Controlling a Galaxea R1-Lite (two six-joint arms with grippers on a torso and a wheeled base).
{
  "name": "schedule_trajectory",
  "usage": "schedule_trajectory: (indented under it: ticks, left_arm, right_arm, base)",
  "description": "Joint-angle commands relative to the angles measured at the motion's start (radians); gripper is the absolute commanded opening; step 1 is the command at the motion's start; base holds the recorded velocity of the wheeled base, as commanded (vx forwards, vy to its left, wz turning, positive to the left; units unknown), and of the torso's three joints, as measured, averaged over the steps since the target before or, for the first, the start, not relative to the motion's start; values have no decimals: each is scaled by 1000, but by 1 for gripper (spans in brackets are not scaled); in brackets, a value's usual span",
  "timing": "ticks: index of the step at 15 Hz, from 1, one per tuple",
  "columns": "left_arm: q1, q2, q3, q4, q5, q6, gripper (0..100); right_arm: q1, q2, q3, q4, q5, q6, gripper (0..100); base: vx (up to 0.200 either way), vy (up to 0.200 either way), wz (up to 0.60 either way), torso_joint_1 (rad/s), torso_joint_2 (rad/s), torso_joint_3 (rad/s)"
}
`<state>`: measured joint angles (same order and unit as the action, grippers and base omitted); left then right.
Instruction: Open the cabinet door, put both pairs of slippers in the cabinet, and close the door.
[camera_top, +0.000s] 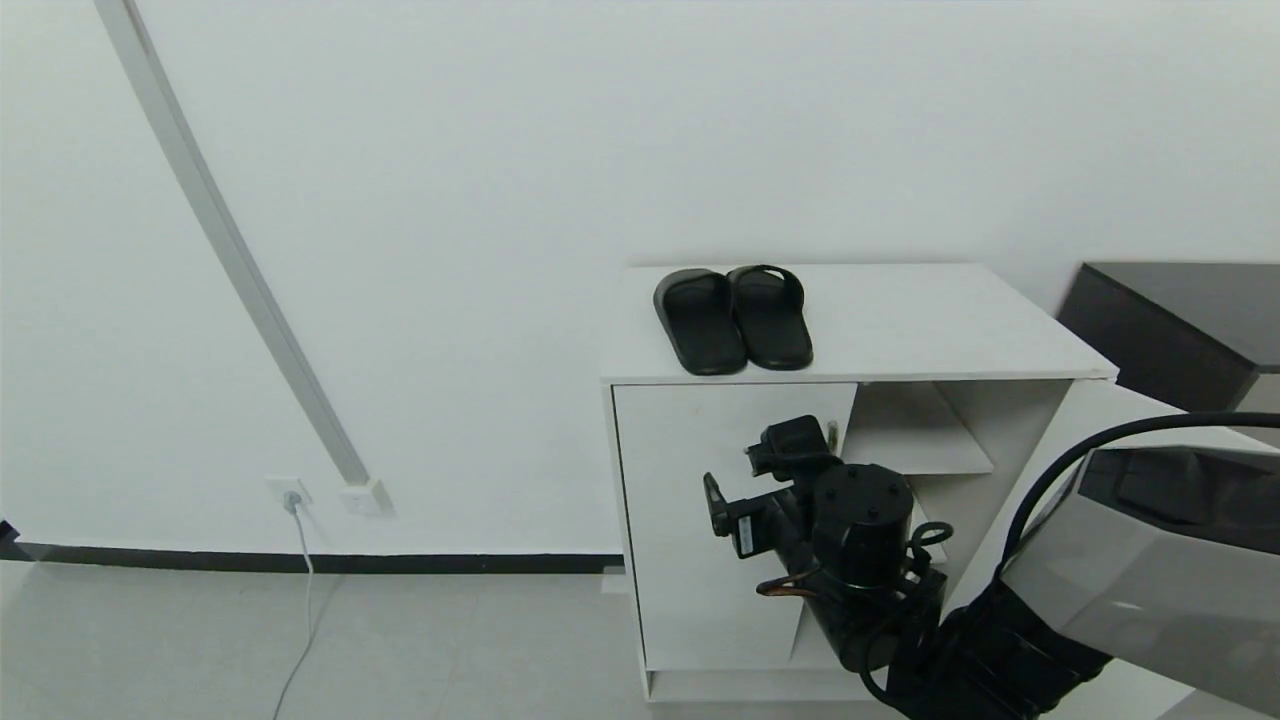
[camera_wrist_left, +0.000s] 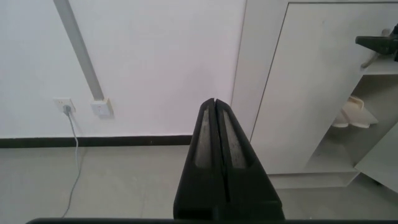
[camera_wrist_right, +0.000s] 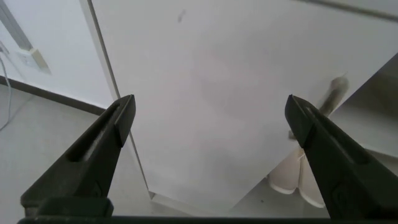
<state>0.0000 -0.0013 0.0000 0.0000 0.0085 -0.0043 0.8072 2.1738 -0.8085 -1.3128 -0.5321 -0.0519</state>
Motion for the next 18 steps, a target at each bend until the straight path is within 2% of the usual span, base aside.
schedule_trajectory:
  ticks: [1,7,11,13,17,18]
  left_arm:
    - [0,1,0,0,1,0,0]
    - [0,1,0,0,1,-2,0]
    - [0,1,0,0,1,-2,0]
    - [0,1,0,0,1,0,0]
    - [0,1,0,0,-1,0,0]
    - [0,1,0,0,-1,0,0]
  right_arm:
    - [0,1,0,0,1,0,100]
    - [1,4,17,-57,0,-46,100]
    - [-3,18,22,-122,26,-105,100]
    - [-5,14,-6,-103,23,-114,100]
    - [-20,-62,-150,196,20,-20,100]
    - [-19,-114,-215,359,18,29,100]
  base:
    - [0,0,0,237,-574,-325]
    - [0,0,0,247,-562,-304]
    - [0,0,0,14,-25,-16]
    - [0,0,0,0,0,0]
    - [0,0,0,0,0,0]
    - [0,0,0,0,0,0]
